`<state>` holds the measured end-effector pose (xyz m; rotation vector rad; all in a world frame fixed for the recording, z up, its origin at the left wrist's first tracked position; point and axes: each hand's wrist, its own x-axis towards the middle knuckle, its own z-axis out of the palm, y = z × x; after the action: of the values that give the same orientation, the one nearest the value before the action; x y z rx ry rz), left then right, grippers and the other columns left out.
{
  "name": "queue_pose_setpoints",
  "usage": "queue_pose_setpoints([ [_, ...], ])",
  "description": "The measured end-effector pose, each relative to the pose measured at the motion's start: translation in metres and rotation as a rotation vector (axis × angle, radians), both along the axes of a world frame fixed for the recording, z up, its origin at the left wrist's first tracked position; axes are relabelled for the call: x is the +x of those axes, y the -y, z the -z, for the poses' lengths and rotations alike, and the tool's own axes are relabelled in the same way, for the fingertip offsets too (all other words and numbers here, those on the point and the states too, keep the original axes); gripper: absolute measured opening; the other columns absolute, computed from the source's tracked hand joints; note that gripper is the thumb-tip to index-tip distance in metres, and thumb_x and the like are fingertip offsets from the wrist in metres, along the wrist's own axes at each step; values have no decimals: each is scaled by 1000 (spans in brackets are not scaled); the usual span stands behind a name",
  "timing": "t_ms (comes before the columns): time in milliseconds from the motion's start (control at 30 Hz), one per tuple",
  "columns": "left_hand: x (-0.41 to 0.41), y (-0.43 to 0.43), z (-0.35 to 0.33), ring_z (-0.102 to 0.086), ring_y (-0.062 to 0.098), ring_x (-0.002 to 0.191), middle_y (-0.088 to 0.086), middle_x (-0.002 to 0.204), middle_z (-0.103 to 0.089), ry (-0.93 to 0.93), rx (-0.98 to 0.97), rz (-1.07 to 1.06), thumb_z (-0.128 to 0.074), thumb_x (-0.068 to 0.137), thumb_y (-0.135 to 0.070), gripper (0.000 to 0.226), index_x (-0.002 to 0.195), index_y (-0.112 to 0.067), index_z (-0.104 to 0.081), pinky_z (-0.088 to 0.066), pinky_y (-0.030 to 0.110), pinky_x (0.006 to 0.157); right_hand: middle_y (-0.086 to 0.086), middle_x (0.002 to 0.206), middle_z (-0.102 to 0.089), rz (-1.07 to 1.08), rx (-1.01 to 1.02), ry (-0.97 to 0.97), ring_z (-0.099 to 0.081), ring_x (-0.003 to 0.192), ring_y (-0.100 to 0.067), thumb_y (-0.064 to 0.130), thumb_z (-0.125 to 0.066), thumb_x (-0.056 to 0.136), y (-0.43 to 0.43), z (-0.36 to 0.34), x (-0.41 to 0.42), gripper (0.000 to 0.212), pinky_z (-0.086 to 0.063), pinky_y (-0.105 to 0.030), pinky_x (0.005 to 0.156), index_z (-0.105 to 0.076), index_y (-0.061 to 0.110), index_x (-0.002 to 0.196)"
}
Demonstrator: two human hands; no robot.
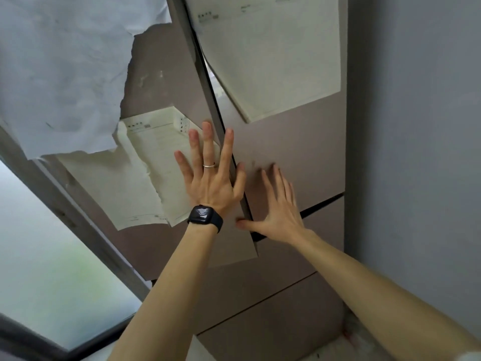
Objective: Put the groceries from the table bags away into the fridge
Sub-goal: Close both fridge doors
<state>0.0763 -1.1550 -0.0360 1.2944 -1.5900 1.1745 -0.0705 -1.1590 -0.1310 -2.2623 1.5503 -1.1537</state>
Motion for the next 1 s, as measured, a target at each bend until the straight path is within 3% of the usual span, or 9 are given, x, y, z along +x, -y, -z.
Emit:
queue_pose_setpoints([
  [100, 0, 2, 1, -18, 35, 149, 12, 159, -33, 10, -5, -10, -52, 89, -42, 73, 155, -26, -24, -2, 58, 118, -7, 164, 25, -4, -78, 44, 22, 152, -23, 88, -61, 64, 8, 11, 4, 134, 1, -57, 123, 8, 25, 159],
  [233, 3, 8, 2, -4, 27, 150, 8, 160, -28, 15, -28, -21, -50, 90, -44, 73, 155, -27, -20, -1, 56, 119, -15, 166, 14, 0, -178, 100, 12, 154, -30, 86, -61, 66, 17, 20, 8, 130, -1, -60, 121, -7, 14, 160],
  [367, 3, 13, 4, 12, 21, 151, -6, 164, 14, 38, 8, -30, -42, 94, -47, 71, 156, -31, -10, 4, 55, 119, -19, 166, 9, 25, -223, 107, 9, 154, -34, 88, -56, 68, 28, 29, 13, 128, -2, -62, 121, -13, 9, 159],
  [433, 3, 15, 6, 16, 20, 150, -10, 161, 24, 40, 23, -39, -38, 96, -48, 69, 156, -33, -8, 6, 55, 118, -20, 166, 8, 33, -234, 101, 8, 153, -36, 89, -53, 69, 34, 32, 14, 127, 0, -62, 120, -14, 8, 159],
  [700, 3, 34, 9, 9, 18, 151, -11, 162, 24, 47, 14, -60, -35, 97, -53, 64, 155, -36, -13, -3, 57, 118, -27, 163, 3, 69, -325, 63, 4, 153, -40, 89, -52, 72, 61, 39, 17, 122, -3, -69, 117, -17, 8, 157],
  [800, 3, 41, 12, 5, 18, 151, -8, 166, 7, 59, -2, -75, -36, 97, -54, 64, 155, -35, -15, -3, 56, 118, -27, 163, 3, 75, -333, 66, 6, 153, -40, 89, -50, 73, 68, 41, 18, 121, -2, -68, 117, -14, 10, 157],
  [867, 2, 40, 10, -3, 20, 150, -1, 162, -16, 56, -13, -95, -37, 97, -54, 63, 154, -34, -19, -4, 55, 117, -27, 163, 2, 70, -349, 74, 5, 153, -40, 88, -48, 74, 69, 42, 20, 119, -1, -67, 118, -15, 10, 157],
  [1000, -1, 38, 6, -24, 30, 147, 5, 157, -38, 61, -12, -109, -39, 97, -52, 61, 152, -33, -24, -7, 57, 115, -28, 162, 0, 79, -371, 79, 2, 152, -42, 88, -49, 73, 73, 45, 21, 119, -1, -67, 118, -15, 10, 156],
])
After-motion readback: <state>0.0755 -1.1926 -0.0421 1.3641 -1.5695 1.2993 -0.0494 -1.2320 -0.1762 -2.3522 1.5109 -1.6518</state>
